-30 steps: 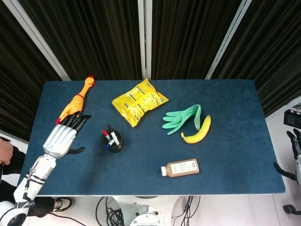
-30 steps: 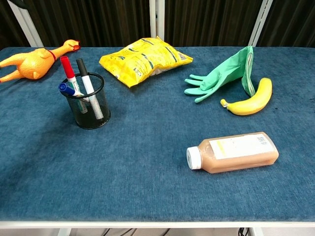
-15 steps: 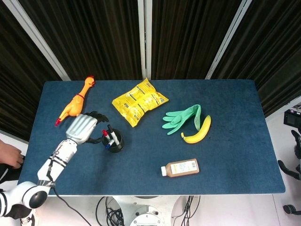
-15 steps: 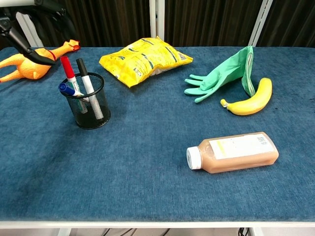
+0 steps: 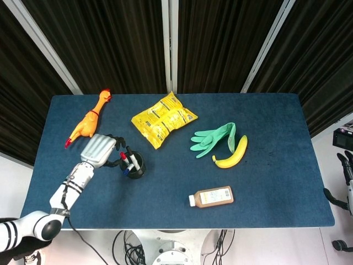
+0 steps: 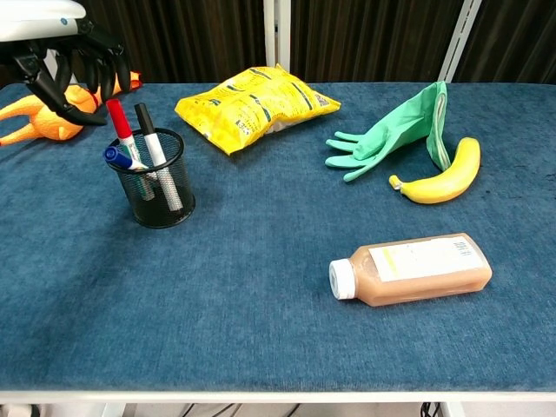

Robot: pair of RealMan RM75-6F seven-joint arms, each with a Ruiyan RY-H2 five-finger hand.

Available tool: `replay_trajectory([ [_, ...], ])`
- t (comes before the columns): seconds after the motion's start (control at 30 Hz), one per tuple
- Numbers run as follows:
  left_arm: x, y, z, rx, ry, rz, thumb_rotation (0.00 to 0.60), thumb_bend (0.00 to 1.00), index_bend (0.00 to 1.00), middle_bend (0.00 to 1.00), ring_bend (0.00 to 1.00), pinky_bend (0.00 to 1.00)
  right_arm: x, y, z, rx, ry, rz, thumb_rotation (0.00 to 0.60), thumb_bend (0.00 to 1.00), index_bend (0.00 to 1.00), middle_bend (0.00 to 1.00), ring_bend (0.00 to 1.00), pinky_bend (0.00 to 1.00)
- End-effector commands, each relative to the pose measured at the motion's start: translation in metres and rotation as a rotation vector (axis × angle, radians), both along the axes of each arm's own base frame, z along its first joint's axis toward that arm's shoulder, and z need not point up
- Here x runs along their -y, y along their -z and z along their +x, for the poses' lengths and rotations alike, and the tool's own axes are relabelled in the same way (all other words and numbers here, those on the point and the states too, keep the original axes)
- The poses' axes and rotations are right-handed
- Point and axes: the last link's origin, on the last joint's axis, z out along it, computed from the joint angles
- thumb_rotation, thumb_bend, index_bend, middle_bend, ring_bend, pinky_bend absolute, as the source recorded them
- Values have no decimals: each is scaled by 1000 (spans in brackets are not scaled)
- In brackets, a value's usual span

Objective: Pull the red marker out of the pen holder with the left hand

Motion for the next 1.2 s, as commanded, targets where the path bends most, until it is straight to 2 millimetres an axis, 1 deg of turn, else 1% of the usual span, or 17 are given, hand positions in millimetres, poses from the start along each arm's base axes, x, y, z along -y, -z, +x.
replay_trajectory([
  [0.03,-1,1,0,-4,2,0,600,243,446,500,456,581,1,0,0,-2,8,6,600,183,0,0,0,0],
  [0.6,-6,9,5,-19,-2,-44,600,261,469,524,476,610,2,0,-3,11,11,-3,600,185,0,0,0,0],
  [1.07,-7,13,5,-21,-9,-54,600,280,531,588,537,642,3,0,-6,16,16,-8,600,186,0,0,0,0],
  [1.2,-7,14,5,-23,-7,-57,600,290,556,608,570,646,3,1,-7,16,17,-11,600,186,0,0,0,0],
])
